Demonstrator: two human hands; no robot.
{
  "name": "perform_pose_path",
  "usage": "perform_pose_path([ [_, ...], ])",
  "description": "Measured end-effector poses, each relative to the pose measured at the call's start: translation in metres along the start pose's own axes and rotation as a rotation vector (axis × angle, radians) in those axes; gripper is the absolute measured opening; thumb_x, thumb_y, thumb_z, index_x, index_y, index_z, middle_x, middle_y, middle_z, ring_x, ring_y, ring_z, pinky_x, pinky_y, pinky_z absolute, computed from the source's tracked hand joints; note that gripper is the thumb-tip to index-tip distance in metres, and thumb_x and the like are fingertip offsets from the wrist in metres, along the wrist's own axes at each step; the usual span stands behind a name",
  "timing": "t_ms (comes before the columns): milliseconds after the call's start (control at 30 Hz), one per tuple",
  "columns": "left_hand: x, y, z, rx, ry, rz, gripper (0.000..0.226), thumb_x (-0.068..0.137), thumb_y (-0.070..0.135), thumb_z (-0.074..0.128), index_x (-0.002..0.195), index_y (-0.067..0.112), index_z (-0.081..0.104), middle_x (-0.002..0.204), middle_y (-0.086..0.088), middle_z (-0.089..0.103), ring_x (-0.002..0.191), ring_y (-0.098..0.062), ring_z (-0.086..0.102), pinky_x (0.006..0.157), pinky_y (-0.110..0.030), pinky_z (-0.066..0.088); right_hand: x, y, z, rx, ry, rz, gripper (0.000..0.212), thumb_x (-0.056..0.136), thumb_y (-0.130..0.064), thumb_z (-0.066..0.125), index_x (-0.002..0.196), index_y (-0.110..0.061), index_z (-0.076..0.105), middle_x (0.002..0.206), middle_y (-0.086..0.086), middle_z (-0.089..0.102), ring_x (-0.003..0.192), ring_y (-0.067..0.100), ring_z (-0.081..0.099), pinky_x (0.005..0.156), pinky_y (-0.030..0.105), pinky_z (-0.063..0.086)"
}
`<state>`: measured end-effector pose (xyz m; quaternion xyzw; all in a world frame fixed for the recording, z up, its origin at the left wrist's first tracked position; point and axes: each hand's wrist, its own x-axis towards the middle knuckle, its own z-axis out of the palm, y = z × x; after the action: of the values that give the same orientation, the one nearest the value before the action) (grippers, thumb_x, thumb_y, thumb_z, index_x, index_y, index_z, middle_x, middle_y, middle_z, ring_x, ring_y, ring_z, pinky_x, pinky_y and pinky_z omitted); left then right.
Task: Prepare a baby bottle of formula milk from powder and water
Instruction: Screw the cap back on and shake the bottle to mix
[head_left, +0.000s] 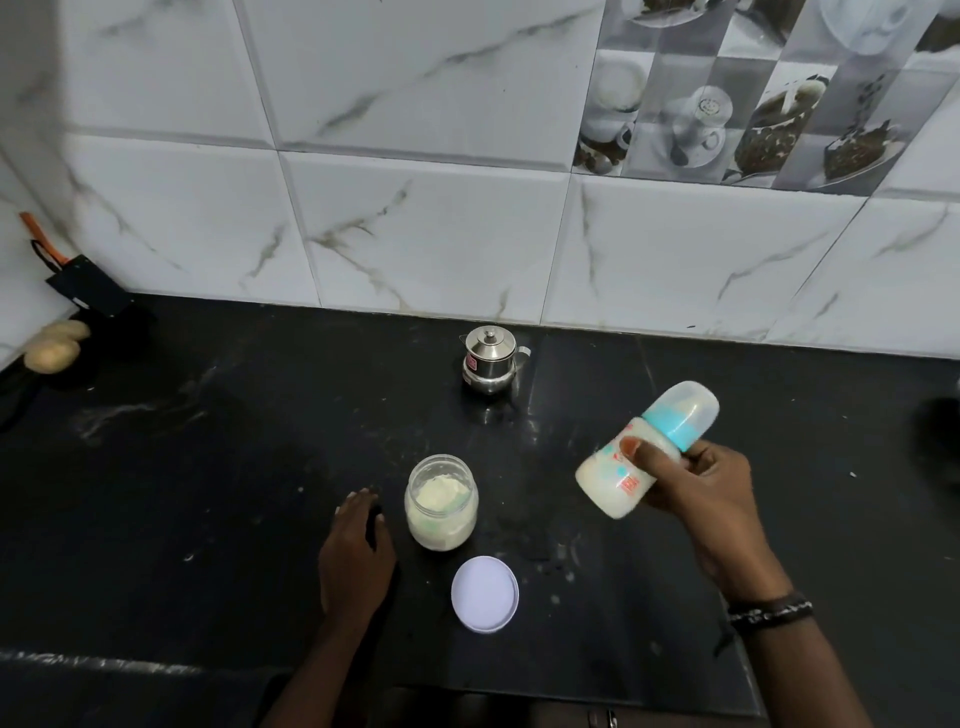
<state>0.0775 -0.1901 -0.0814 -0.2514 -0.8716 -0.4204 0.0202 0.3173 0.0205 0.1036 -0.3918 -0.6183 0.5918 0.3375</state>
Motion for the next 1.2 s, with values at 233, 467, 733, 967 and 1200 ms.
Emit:
perform_pose_path([
  [233,0.001,0.000,-0.001,-0.008,0.001,0.002,0.033,0.085,-0.006,0.066,0.118,-0.001,0.067,0.127,-0.017,0.065,0.126,-0.034,0.057,0.105,-0.049,0.045,-0.002,-0.005,0.003,-0.020,-0.075,-0.021,0.027,0.067,-0.020,0.084,0.091,-0.011,0.076,0.089,0.009,0.079,0.082,0.022,0.077,0.062,0.026,0.060],
  [467,0.000,0.000,0.000,-0.007,0.000,-0.001,0.034,0.086,-0.005,0.065,0.119,-0.001,0.066,0.128,-0.017,0.064,0.126,-0.034,0.057,0.105,-0.049,0.045,-0.005,-0.004,0.002,-0.154,-0.097,0.016,0.034,0.062,-0.026,0.088,0.091,-0.014,0.076,0.088,0.008,0.079,0.082,0.022,0.077,0.066,0.033,0.062],
  [733,0.000,-0.001,-0.001,-0.003,0.002,0.011,0.032,0.085,-0.006,0.066,0.116,-0.001,0.067,0.125,-0.018,0.066,0.123,-0.036,0.058,0.102,-0.050,0.048,-0.007,0.000,0.007,-0.164,-0.067,0.010,0.032,0.060,-0.025,0.088,0.088,-0.014,0.076,0.088,0.009,0.079,0.080,0.022,0.077,0.062,0.029,0.060],
  [967,0.001,-0.002,0.000,0.015,-0.005,0.007,0.032,0.085,-0.005,0.065,0.117,0.000,0.067,0.127,-0.017,0.065,0.125,-0.034,0.057,0.104,-0.049,0.046,-0.005,-0.002,0.008,-0.197,-0.059,0.014,0.036,0.059,-0.032,0.089,0.089,-0.014,0.077,0.087,0.008,0.078,0.079,0.019,0.076,0.064,0.030,0.061],
  [1200,0.001,-0.004,0.000,0.016,0.001,0.007,0.033,0.085,-0.005,0.066,0.117,0.000,0.067,0.126,-0.018,0.066,0.123,-0.035,0.058,0.102,-0.049,0.047,-0.004,-0.001,0.011,-0.221,-0.052,0.040,0.029,0.064,-0.035,0.090,0.086,-0.021,0.077,0.083,0.001,0.078,0.076,0.013,0.076,0.066,0.031,0.060],
])
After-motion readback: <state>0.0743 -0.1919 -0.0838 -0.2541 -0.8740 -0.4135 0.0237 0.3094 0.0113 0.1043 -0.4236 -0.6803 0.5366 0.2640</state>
